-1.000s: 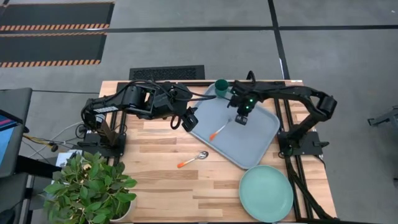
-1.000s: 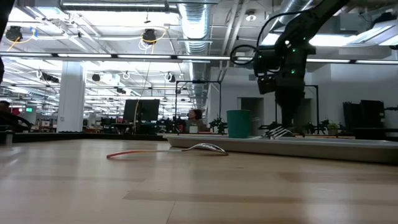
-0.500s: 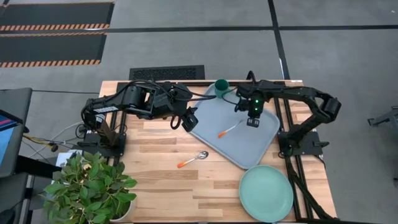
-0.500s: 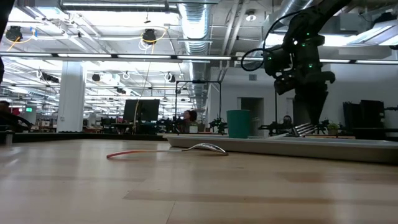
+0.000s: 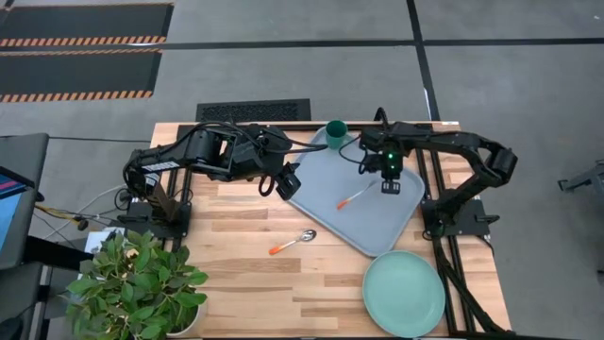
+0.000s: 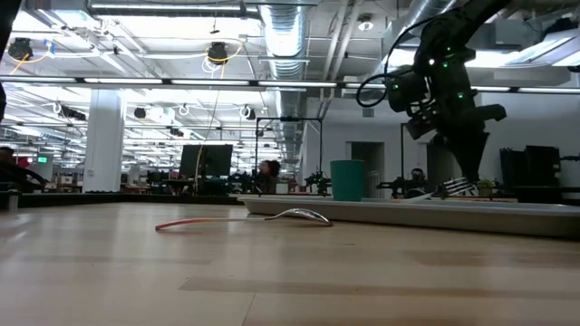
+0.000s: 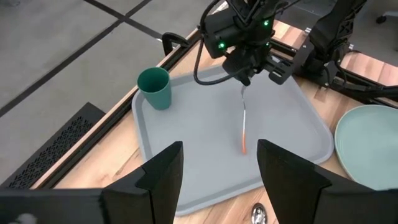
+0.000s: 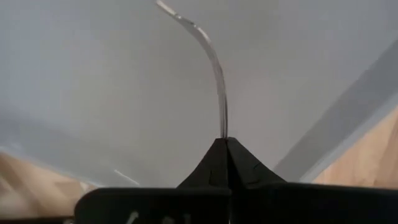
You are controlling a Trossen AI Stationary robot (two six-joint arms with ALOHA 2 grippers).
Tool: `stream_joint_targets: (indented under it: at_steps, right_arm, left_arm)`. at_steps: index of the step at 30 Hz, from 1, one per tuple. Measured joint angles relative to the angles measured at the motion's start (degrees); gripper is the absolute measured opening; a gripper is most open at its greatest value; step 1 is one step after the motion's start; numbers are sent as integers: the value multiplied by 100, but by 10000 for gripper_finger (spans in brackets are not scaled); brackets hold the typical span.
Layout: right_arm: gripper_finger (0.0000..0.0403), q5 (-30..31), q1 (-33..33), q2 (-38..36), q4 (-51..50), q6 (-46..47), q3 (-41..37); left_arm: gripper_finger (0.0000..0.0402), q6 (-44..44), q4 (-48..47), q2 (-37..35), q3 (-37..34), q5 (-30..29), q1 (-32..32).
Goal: Pick and place plate/cup/fork/spoon on tray
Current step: Put the orange fork to the right of the blue tray
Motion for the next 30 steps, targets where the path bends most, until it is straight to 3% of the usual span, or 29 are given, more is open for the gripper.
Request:
stream_joint_targets:
  at_steps: [14,25,30]
  right_arm:
    - [0,-57,807,0,-338,-252,2]
    - [0,-40,890,0,-604,-347,-680]
    - [0,276,953,-4,-335,-246,-776]
  left_arm:
    - [194,-2,0,0,0,-1,-2]
    - [194,39,0,0,0,-1,0]
    - [194,99,2,0,0,-1,0]
